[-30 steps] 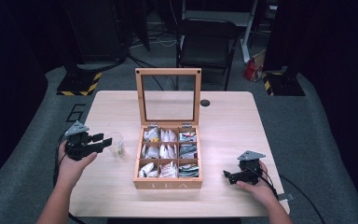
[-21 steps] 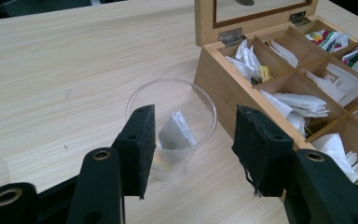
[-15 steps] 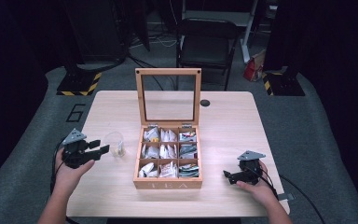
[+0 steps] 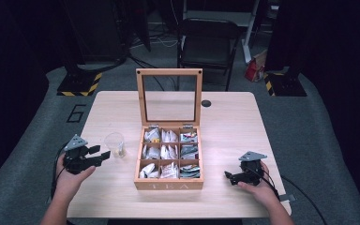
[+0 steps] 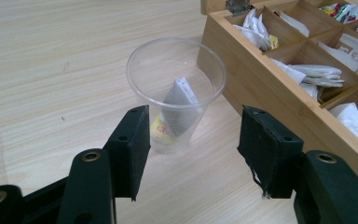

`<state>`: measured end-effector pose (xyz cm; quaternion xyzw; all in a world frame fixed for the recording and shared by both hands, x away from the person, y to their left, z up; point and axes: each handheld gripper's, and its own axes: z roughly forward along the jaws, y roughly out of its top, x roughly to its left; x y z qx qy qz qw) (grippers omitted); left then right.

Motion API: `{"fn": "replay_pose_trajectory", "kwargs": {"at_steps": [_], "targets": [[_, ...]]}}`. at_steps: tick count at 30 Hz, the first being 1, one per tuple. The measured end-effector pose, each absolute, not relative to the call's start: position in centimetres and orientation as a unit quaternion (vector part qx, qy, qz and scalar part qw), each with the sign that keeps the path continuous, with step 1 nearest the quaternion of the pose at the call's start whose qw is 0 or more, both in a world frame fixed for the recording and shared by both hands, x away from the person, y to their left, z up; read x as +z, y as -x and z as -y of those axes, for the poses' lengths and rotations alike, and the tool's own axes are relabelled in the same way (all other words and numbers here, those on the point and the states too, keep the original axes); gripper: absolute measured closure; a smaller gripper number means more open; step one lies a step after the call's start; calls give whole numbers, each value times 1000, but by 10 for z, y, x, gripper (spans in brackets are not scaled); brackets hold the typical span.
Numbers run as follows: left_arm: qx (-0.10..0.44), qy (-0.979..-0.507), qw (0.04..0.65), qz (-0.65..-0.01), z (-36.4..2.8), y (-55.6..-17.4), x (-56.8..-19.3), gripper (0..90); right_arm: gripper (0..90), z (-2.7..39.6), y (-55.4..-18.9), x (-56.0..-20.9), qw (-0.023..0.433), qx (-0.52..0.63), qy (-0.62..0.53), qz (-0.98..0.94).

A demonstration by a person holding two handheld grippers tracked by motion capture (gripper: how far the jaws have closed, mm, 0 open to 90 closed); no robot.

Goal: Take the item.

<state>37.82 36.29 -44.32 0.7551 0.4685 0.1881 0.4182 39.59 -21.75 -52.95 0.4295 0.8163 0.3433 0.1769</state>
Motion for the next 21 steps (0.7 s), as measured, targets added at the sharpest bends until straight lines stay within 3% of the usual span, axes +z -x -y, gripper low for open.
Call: {"fn": "replay_pose_trajectory", "kwargs": {"at_steps": [21], "targets": [[175, -759, 407, -478, -364, -378, -470, 421, 0, 218, -396, -530, 177, 343, -430, -816]]}}
